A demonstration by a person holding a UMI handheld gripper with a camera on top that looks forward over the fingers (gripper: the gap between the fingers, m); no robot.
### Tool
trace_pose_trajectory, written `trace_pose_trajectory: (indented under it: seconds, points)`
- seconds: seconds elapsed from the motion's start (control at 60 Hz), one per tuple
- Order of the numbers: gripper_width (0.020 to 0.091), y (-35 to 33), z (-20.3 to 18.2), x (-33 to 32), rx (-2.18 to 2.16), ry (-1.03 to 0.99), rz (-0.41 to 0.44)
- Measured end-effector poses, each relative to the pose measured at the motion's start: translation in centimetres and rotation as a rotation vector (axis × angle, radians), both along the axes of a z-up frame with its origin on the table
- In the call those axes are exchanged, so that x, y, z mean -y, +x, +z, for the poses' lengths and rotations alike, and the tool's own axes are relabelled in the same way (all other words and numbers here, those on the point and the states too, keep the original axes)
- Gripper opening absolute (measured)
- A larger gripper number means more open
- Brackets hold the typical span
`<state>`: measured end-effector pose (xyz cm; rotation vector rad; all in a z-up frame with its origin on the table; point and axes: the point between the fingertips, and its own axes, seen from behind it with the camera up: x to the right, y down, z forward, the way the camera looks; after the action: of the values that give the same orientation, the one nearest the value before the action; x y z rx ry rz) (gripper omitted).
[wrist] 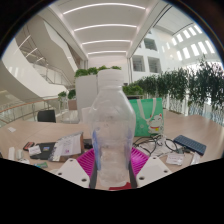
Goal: Pour water
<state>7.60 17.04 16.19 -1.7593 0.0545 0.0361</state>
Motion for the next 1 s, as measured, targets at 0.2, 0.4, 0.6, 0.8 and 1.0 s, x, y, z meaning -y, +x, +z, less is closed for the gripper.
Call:
trace_pose_trajectory:
  seconds: [0.2,0.4,0.6,0.8,1.0]
  points:
    - [0.0465,2.0,-7.2,-0.4,0.044,-0.078,-0.053]
    - [0.0469,1.5,-13.0,0.4,0.056,-0.204,-0.035]
    - [0.0468,1.8,-12.8,0.4,0.033,-0.179,-0.069]
    - [0.0654,2.4,-14.2,1.5,0.057,-0.273,-0.110]
    - [0.0836,1.1,-13.5,7.0,0.033,-0.342,-0.106]
